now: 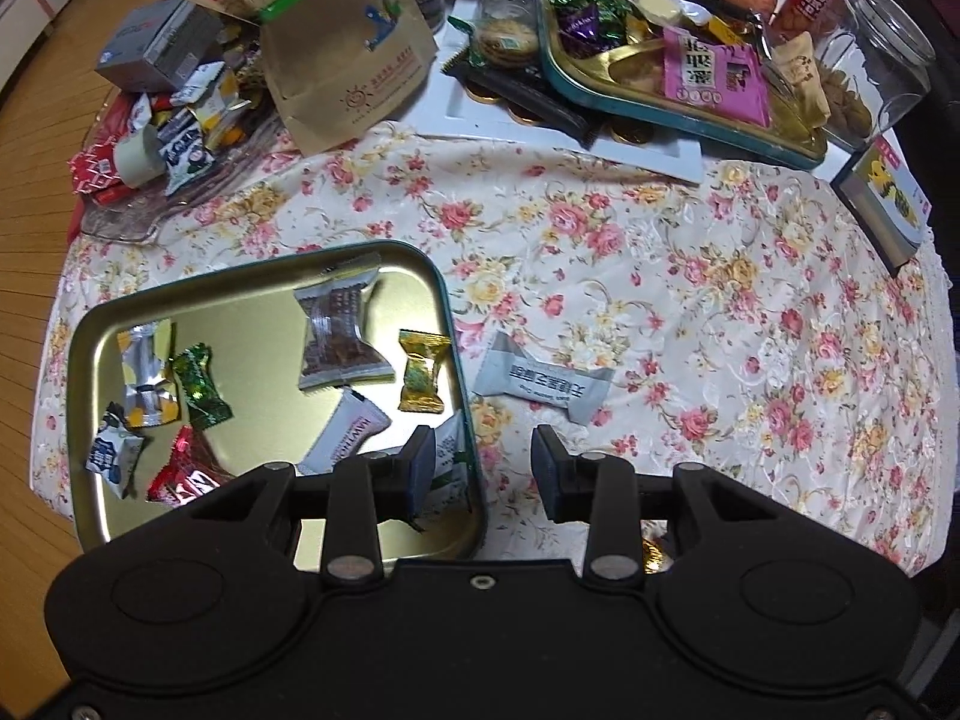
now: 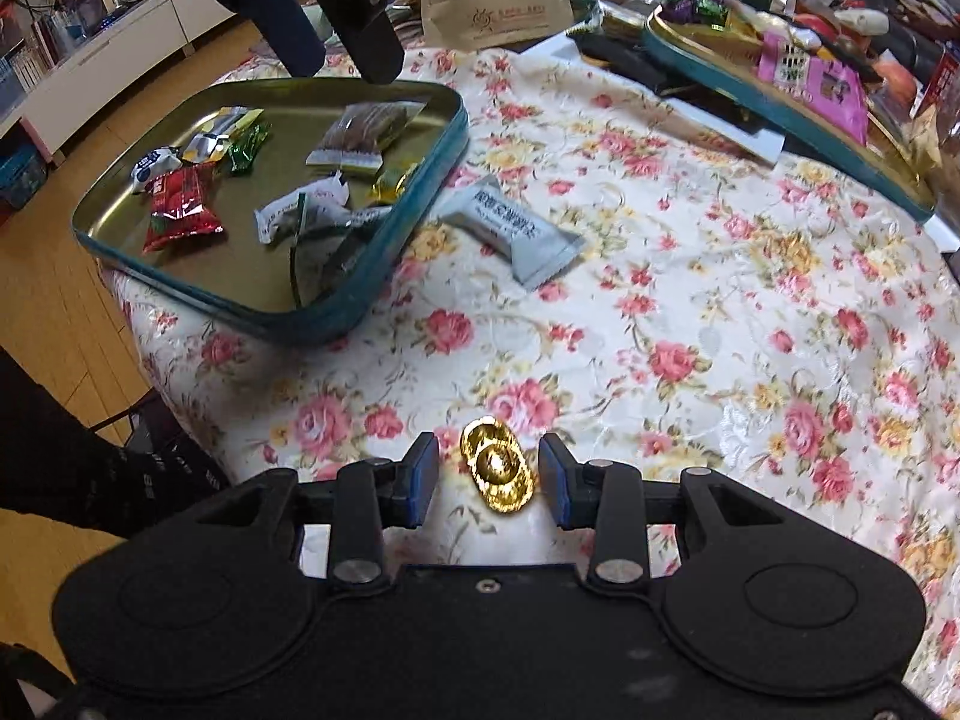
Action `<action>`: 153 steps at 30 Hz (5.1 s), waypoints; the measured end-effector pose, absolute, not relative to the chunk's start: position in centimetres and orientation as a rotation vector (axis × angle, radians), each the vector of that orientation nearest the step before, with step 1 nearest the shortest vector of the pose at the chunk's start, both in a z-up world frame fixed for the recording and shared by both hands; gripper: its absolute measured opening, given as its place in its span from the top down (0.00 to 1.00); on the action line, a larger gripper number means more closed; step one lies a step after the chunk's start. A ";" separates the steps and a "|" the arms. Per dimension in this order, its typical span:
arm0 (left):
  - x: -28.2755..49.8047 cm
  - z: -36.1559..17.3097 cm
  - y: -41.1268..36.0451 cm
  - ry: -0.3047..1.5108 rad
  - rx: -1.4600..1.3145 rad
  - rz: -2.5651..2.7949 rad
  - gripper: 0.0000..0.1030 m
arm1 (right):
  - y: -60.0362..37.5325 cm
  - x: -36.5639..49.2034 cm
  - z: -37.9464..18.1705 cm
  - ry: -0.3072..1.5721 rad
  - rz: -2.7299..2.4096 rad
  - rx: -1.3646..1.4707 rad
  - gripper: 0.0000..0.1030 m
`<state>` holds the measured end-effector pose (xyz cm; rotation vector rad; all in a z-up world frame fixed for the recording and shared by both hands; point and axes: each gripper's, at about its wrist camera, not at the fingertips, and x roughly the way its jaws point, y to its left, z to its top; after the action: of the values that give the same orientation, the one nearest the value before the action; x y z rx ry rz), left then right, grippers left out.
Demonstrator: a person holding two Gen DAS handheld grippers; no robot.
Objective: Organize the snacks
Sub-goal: 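Move the right gripper to the gold ingot candy while the left heads to the white packet, then grasp the gold ingot candy with the right gripper, then grasp and lift the white sesame packet with the left gripper while the right holds the gold candy, then carry the white packet and gold candy over the gold tray with both grippers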
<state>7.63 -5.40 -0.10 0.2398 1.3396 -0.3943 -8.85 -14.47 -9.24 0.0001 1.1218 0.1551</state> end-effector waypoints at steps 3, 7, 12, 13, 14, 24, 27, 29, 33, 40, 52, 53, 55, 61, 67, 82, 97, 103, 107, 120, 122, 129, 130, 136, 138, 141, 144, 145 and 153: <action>7.7 -0.3 -5.7 1.357 0.228 -0.404 0.56 | -14.5 -8.8 -9.9 1.130 0.156 -0.010 0.62; 7.8 -0.6 -6.1 1.370 0.225 -0.408 0.56 | -14.7 -8.3 -10.5 1.145 0.137 -0.028 0.66; 8.2 -1.0 -6.3 1.402 0.179 -0.425 0.56 | -15.2 -8.1 -10.5 1.153 0.110 -0.049 0.75; 8.3 -1.1 -6.3 1.410 0.163 -0.430 0.56 | -15.5 -8.0 -10.5 1.155 0.089 -0.044 0.75; 8.4 -1.2 -6.3 1.416 0.148 -0.432 0.56 | -15.9 -7.9 -10.5 1.157 0.065 -0.036 0.75; 9.2 -3.0 -8.2 1.445 0.082 -0.404 0.56 | -21.4 -6.6 -9.0 1.133 -0.199 0.081 0.77; 9.2 -4.4 -9.1 1.466 0.082 -0.398 0.56 | -22.7 -6.7 -8.3 1.118 -0.251 0.114 0.77; 9.2 -5.4 -9.5 1.486 0.074 -0.379 0.56 | -23.3 -6.7 -7.9 1.108 -0.275 0.133 0.77; 9.7 -7.1 -9.7 1.507 0.012 -0.311 0.56 | -24.3 -6.7 -6.8 1.083 -0.288 0.174 0.77; 10.7 -8.1 -10.4 1.481 -0.027 -0.169 0.56 | -24.5 -7.0 -5.1 1.039 -0.270 0.203 0.77; 10.5 -8.6 -11.9 1.433 0.036 -0.128 0.48 | -25.2 -7.0 -4.0 1.001 -0.272 0.245 0.77; 10.5 -8.5 -11.8 1.436 0.027 -0.124 0.48 | -25.3 -7.0 -3.9 1.000 -0.274 0.250 0.77; 10.7 -8.5 -11.3 1.440 -0.015 -0.106 0.48 | -25.3 -7.1 -3.9 0.998 -0.277 0.254 0.77; 10.3 -8.9 -10.9 1.478 -0.054 -0.041 0.49 | -25.2 -7.2 -3.6 0.986 -0.272 0.258 0.77; 9.8 -9.9 -11.7 1.485 -0.017 -0.029 0.49 | -25.1 -7.4 -3.0 0.963 -0.258 0.266 0.77; 12.5 -11.3 -15.0 1.486 0.093 -0.151 0.90 | -25.4 -7.4 -3.4 0.980 -0.285 0.255 0.77; 11.0 -6.8 -16.5 1.285 0.522 -0.540 0.63 | -27.5 -7.6 -4.1 1.030 -0.346 0.347 0.77; 10.6 -6.3 -14.0 1.247 0.679 -0.684 0.59 | -26.8 -7.3 -3.6 1.029 -0.305 0.335 0.77; 9.1 -7.3 -13.5 1.197 0.761 -0.711 0.56 | -26.9 -7.2 -3.9 1.040 -0.320 0.336 0.77; 9.4 -10.4 -15.3 1.289 0.692 -0.633 0.70 | -27.9 -7.1 -5.3 1.100 -0.359 0.372 0.77; 9.2 -10.5 -15.5 1.343 0.612 -0.615 0.70 | -28.4 -7.2 -5.8 1.124 -0.375 0.394 0.77; 4.9 -10.6 -16.6 1.472 0.452 -0.560 0.70 | -30.5 -7.6 -8.3 1.205 -0.423 0.508 0.77; 4.1 -10.6 -16.6 1.477 0.449 -0.559 0.70 | -30.7 -7.7 -8.7 1.215 -0.431 0.512 0.77; 1.5 -10.8 -15.9 1.463 0.433 -0.502 0.66 | -31.0 -7.9 -10.2 1.237 -0.475 0.486 0.77; 1.2 -11.0 -15.8 1.445 0.460 -0.515 0.65 | -30.9 -7.8 -10.5 1.239 -0.480 0.468 0.77; 0.9 -11.1 -15.8 1.427 0.475 -0.523 0.65 | -30.6 -7.6 -10.8 1.244 -0.479 0.437 0.77; 0.9 -10.8 -16.4 1.439 0.467 -0.521 0.68 | -30.5 -7.4 -10.9 1.241 -0.482 0.424 0.77; 1.1 -10.8 -16.3 1.444 0.455 -0.520 0.71 | -30.5 -7.3 -10.9 1.242 -0.485 0.428 0.77; 3.6 -8.5 -14.6 1.456 0.353 -0.489 0.74 | -30.2 -6.4 -9.2 1.207 -0.477 0.468 0.77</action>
<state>3.65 -14.56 -8.48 0.3526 1.4560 -0.4886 -6.42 -30.17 -9.18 0.4679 1.2074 -0.4768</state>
